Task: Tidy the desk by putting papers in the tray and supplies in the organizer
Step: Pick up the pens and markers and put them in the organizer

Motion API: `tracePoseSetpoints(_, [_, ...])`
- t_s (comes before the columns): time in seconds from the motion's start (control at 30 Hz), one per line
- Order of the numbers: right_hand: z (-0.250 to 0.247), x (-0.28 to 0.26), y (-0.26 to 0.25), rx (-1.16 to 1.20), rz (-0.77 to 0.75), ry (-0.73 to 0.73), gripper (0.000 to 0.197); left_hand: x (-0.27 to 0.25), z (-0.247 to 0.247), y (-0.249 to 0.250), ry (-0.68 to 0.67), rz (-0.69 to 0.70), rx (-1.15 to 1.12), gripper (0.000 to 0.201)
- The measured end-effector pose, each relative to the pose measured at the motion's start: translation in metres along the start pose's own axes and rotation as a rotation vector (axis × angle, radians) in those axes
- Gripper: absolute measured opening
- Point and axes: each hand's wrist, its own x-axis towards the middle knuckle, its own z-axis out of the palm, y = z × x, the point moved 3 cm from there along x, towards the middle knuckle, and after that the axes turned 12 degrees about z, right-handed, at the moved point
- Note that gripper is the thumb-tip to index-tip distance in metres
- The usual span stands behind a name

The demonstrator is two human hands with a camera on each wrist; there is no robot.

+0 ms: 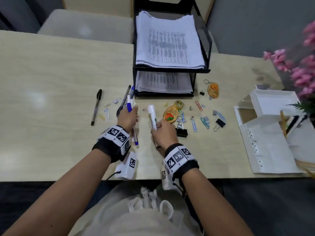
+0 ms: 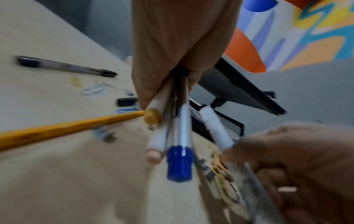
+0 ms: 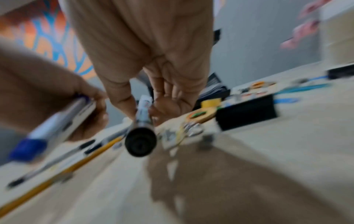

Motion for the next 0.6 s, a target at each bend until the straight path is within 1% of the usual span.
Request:
tracePoseSetpoints(0.07, [-0.037, -0.004, 0.018, 0.182, -0.004, 0.080, 0.011, -0.007, 0.029, 0.013, -0.073, 0.050, 0.189, 0.035])
tracePoseSetpoints(0.13, [-0.082, -0.009, 0.043, 0.294, 0.001, 0.188, 0.017, -0.018, 0.069, 0.029, -0.169, 0.106, 0.320, 0.042])
tracePoseSetpoints(0.17, [-0.097, -0.011, 0.049, 0.340, -0.008, 0.227, 0.022, -0.022, 0.080, 0.035, -0.210, 0.131, 0.336, 0.043])
tracePoseSetpoints(0.23, [-0.146, -0.015, 0.080, 0.438, -0.010, 0.376, 0.037, -0.040, 0.128, 0.059, -0.357, 0.189, 0.331, 0.041])
tracePoseSetpoints(0.3, [-0.188, -0.020, 0.113, 0.491, 0.004, 0.530, 0.059, -0.059, 0.173, 0.084, -0.500, 0.258, 0.326, 0.036])
tracePoseSetpoints(0.37, [-0.232, -0.027, 0.154, 0.531, 0.035, 0.666, 0.075, -0.081, 0.225, 0.109, -0.612, 0.303, 0.268, 0.033])
tracePoseSetpoints(0.4, [-0.240, -0.029, 0.161, 0.539, 0.041, 0.696, 0.081, -0.084, 0.234, 0.116, -0.628, 0.311, 0.212, 0.030])
tracePoseSetpoints(0.47, [-0.269, -0.038, 0.186, 0.547, 0.062, 0.786, 0.089, -0.099, 0.273, 0.135, -0.669, 0.349, 0.133, 0.025])
tracePoseSetpoints(0.6, [-0.318, -0.035, 0.222, 0.568, 0.059, 0.878, 0.093, -0.127, 0.343, 0.162, -0.670, 0.482, 0.161, 0.019])
